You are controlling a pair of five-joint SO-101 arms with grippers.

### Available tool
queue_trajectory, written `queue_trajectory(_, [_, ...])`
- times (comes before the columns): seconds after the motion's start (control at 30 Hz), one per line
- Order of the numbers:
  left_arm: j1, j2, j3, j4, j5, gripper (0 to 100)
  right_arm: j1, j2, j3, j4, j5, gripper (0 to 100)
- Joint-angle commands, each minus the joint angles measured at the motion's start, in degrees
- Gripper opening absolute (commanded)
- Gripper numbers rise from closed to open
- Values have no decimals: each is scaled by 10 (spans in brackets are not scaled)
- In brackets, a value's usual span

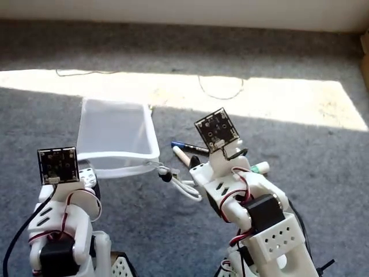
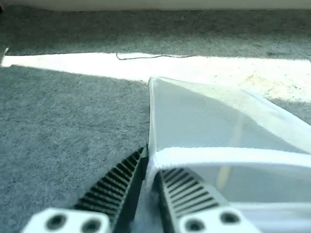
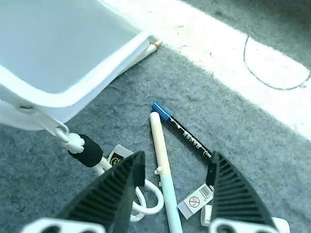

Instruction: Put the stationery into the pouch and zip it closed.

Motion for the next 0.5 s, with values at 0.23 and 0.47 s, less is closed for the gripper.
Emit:
queue_trajectory(0.23, [-43, 0, -69, 4, 3, 7, 7, -11, -11, -1, 2, 199])
queue_trajectory(0.47, [-52, 7, -101, 18, 3, 7, 7, -11, -10, -1, 1, 199])
